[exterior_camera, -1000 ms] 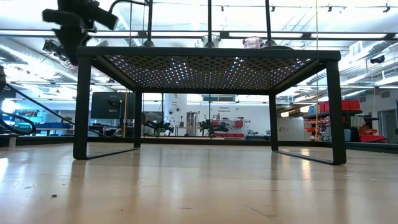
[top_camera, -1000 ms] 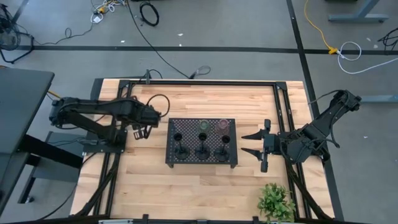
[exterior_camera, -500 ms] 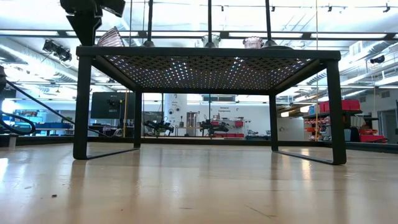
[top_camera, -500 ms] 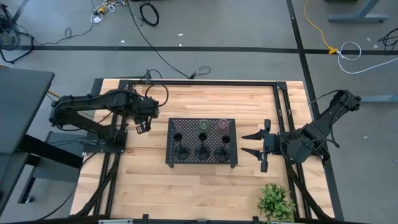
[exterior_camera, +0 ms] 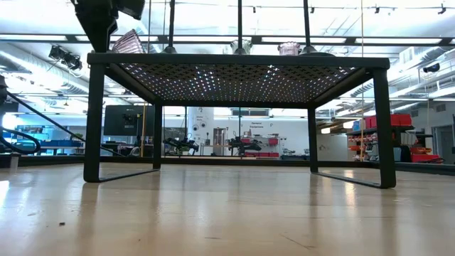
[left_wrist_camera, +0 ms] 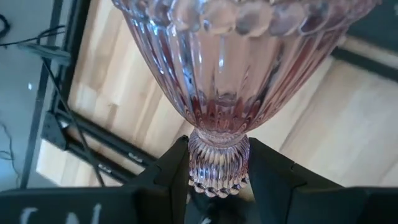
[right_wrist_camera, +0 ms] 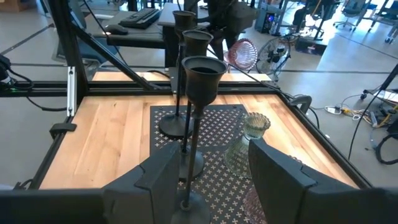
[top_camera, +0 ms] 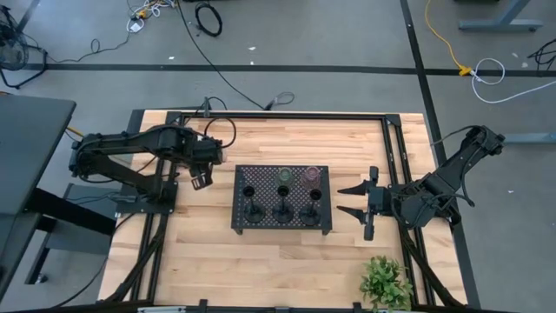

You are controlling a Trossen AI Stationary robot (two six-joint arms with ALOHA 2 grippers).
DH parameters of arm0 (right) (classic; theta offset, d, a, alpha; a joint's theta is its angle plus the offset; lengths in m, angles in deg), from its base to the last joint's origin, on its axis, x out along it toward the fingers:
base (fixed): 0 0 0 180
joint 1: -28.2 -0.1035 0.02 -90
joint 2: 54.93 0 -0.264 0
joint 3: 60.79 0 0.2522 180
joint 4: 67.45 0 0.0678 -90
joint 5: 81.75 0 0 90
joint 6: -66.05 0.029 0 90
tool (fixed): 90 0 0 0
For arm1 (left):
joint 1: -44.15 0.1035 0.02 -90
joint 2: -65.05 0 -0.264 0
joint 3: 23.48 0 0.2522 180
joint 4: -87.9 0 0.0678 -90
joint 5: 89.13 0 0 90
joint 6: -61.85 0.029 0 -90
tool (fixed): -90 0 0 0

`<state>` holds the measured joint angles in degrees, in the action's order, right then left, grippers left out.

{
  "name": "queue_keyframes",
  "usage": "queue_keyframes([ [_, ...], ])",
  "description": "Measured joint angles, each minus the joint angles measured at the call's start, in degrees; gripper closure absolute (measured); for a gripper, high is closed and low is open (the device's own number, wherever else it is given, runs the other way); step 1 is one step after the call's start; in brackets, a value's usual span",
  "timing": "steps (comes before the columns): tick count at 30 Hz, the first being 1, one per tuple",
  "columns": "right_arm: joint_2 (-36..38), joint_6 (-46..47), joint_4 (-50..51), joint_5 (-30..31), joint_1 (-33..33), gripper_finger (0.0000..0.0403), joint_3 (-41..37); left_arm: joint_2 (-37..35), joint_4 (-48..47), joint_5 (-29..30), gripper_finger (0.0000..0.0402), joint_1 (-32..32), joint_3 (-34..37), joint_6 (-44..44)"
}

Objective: Pick & Place candle stick holders
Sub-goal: Put the pink candle holder on the shelf aligned with the candle holders

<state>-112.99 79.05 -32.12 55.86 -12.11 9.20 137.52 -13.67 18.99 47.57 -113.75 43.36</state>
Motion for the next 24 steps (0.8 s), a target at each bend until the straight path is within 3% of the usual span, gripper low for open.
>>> queue_keyframes([
  [7,0.0,-0.4,0.0,0.2,0.0,0.0211,0.0,4.7,-0.2,4.8,0.0265,-1.4,-0.5,2.2],
  [11,0.0,-1.3,0.1,3.8,0.0,0.0211,0.0,10.6,-2.0,5.6,0.0265,-0.9,-2.4,6.6],
  [18,0.5,-8.2,-2.8,24.1,0.7,0.0211,0.0,11.3,-2.2,7.4,0.0265,-0.3,-8.9,9.6],
  [20,0.8,-12.1,-5.7,27.5,2.9,0.0211,0.0,11.0,-2.2,7.7,0.0265,-0.4,-11.9,10.3],
  [22,1.4,-16.3,-10.1,26.8,6.4,0.0211,0.0,11.1,-2.3,7.7,0.0265,-0.5,-14.2,11.8],
  [24,2.3,-20.3,-14.3,21.4,11.0,0.0211,0.0,11.2,-2.1,7.8,0.0265,-0.5,-16.1,13.1],
])
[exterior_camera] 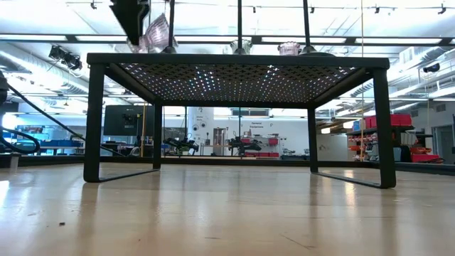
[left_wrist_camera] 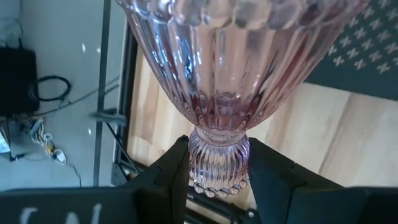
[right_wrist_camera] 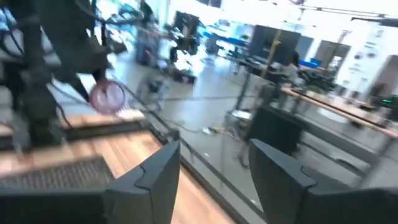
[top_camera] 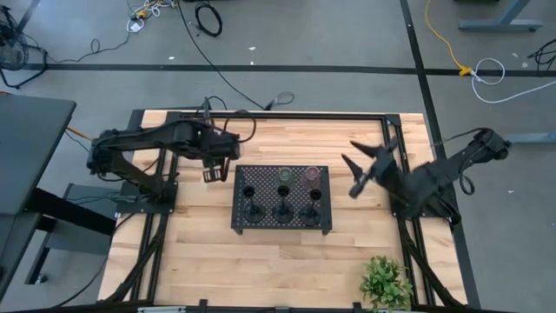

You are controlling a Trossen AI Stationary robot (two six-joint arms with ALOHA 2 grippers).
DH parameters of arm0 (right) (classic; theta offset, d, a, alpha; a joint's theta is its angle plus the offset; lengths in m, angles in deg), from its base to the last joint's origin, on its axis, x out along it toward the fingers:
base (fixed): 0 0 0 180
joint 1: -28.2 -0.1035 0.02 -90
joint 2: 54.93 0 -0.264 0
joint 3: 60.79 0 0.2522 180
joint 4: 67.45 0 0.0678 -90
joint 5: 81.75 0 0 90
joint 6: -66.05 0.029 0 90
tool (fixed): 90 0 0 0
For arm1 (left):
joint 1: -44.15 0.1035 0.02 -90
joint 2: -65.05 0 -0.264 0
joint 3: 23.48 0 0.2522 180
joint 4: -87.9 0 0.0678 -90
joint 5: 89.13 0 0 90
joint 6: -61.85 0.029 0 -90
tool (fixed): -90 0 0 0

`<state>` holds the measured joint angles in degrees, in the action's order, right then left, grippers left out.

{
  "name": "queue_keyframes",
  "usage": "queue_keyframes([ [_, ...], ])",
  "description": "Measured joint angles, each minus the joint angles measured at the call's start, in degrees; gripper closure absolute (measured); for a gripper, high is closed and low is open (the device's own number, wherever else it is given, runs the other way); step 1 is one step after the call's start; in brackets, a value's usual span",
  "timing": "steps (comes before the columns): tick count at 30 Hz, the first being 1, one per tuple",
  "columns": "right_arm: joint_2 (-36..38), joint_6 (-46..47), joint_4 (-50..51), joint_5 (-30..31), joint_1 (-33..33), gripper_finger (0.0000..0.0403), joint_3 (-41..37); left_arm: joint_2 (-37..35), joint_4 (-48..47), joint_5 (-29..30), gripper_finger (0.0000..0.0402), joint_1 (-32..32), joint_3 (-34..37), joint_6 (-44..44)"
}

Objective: Pick & Place candle stick holders
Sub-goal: Put the pink candle holder on the shelf aligned with the candle holders

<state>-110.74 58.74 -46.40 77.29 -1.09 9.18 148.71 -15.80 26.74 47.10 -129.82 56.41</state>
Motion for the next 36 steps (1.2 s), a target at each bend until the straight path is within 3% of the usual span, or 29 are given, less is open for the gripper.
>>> queue_keyframes([
  [4,1.6,-3.1,-7.4,-12.2,10.4,0.0211,0.2,0.0,0.0,0.6,0.0265,0.1,-2.9,0.3],
  [8,0.5,1.9,-2.4,-26.8,22.2,0.0211,4.4,0.0,-0.1,0.3,0.0265,0.3,-3.5,2.5],
  [12,-5.7,7.7,5.6,-41.5,32.3,0.0211,11.7,0.0,-0.1,-0.2,0.0265,1.5,-3.5,3.4],
  [17,-16.4,8.3,12.0,-56.8,37.4,0.0211,21.7,0.2,-0.1,-0.2,0.0265,3.0,-3.5,5.9],
  [21,-23.8,6.4,13.1,-58.7,39.2,0.0211,27.1,2.0,-0.2,-0.1,0.0265,2.8,-3.6,7.4],
  [28,-33.2,6.8,13.9,-67.4,40.7,0.0211,33.5,5.0,-0.1,2.0,0.0265,0.2,-7.6,10.7],
  [36,-35.7,5.0,10.4,-70.5,40.8,0.0211,34.1,6.0,-0.1,4.1,0.0265,-1.4,-15.6,13.6],
])
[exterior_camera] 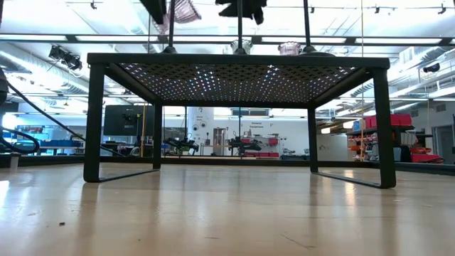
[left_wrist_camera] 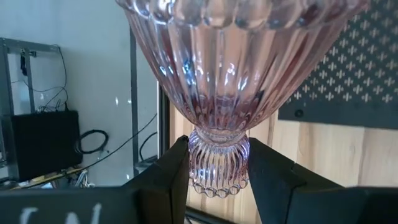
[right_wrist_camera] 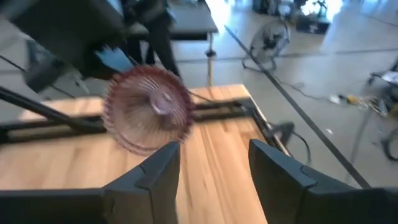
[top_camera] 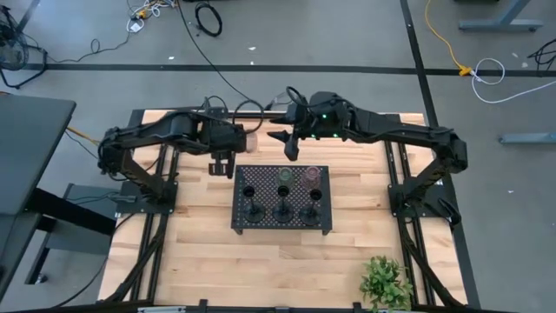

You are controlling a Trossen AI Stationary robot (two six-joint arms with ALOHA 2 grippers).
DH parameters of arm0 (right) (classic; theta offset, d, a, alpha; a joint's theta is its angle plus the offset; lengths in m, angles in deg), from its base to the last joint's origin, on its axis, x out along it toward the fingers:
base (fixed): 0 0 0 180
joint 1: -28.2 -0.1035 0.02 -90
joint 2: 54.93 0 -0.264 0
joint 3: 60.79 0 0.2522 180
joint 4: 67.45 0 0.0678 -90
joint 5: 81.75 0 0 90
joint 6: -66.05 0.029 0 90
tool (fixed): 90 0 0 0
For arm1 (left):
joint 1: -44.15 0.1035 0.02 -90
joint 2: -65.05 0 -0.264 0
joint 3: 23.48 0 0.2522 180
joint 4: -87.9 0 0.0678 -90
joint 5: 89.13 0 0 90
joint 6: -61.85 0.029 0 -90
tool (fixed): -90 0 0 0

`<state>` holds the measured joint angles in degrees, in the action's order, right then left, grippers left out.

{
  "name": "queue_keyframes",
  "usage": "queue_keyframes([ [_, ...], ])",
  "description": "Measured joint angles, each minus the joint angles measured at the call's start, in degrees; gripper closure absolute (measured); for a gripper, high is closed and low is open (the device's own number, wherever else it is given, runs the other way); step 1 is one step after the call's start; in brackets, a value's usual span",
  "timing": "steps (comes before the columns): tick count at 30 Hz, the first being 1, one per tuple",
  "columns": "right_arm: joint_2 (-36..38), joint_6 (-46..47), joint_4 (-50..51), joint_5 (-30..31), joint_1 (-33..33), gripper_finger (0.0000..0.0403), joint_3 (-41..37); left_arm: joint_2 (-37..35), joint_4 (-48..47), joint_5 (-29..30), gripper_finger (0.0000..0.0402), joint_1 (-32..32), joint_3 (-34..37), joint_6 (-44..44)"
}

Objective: Pick & Place candle stick holders
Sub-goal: Put the pink candle holder on the shelf aligned with the candle holders

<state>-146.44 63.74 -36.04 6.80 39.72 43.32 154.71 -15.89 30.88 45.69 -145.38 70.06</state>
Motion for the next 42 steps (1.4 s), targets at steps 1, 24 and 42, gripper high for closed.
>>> queue_keyframes([
  [1,0.0,0.2,-1.1,-0.7,0.0,0.0211,0.0,0.0,0.0,-0.1,0.0265,0.0,-0.8,0.1],
  [24,-3.9,1.5,-7.6,-1.4,-0.7,0.0211,0.1,2.9,2.1,0.9,0.0265,-0.5,-3.3,4.5],
  [42,-4.8,0.4,-8.4,-5.2,-0.7,0.0345,0.0,2.9,2.5,0.7,0.0265,-0.5,-3.3,4.7],
])
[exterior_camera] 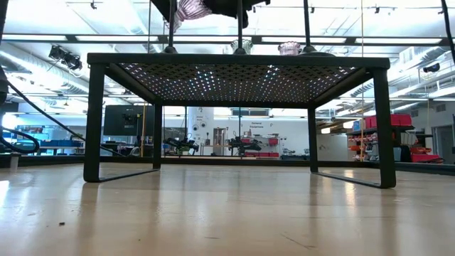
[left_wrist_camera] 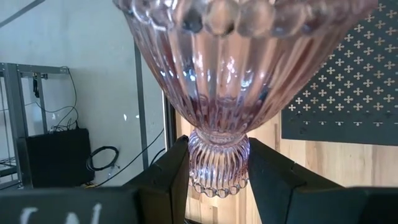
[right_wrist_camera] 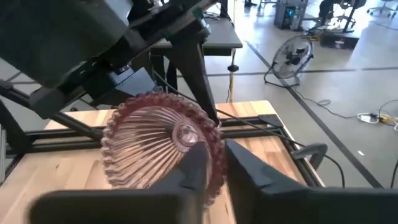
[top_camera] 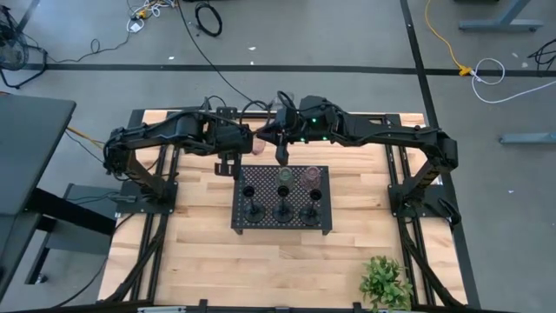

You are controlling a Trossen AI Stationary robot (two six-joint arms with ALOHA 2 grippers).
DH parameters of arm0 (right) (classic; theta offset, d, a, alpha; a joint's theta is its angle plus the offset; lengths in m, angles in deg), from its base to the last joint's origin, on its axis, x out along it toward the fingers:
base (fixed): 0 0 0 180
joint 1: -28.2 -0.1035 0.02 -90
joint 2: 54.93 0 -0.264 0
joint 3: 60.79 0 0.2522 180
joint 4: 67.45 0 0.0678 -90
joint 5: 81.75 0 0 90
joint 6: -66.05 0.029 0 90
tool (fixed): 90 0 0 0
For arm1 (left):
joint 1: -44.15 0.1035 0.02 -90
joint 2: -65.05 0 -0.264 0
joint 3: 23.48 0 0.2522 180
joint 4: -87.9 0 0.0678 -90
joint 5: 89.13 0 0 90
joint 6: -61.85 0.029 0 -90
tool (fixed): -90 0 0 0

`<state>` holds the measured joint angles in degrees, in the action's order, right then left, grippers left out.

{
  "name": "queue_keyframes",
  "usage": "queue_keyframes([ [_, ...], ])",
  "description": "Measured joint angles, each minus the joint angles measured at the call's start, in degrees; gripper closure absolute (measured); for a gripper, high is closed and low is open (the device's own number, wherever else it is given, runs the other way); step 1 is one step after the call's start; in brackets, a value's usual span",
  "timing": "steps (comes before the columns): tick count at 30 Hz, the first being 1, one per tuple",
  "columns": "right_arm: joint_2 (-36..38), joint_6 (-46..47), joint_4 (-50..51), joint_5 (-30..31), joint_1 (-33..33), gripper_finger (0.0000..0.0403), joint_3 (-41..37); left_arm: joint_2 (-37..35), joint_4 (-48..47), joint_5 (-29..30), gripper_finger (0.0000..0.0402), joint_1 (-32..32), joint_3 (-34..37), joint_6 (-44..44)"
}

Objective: Pick & Place candle stick holders
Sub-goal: Put the pink candle holder on the shelf aligned with the candle holders

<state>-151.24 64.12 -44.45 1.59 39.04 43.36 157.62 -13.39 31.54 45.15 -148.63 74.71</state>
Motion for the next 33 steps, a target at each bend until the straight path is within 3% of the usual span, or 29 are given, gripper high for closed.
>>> queue_keyframes([
  [3,0.0,-0.7,-0.1,-0.6,0.0,0.0388,0.0,0.0,-0.2,0.0,0.0265,0.0,0.0,0.1],
  [15,0.4,-1.9,0.3,-0.2,-0.1,0.0394,0.0,-0.6,0.4,1.1,0.0263,0.1,0.1,-0.3],
  [21,0.7,-2.0,0.2,-0.3,-0.2,0.0394,0.0,-2.8,0.9,1.7,0.0231,0.1,0.1,-2.0],
  [33,2.4,-3.3,-0.8,-0.3,-0.7,0.0397,0.0,-11.6,2.1,-1.1,0.0283,0.2,0.0,-8.3],
])
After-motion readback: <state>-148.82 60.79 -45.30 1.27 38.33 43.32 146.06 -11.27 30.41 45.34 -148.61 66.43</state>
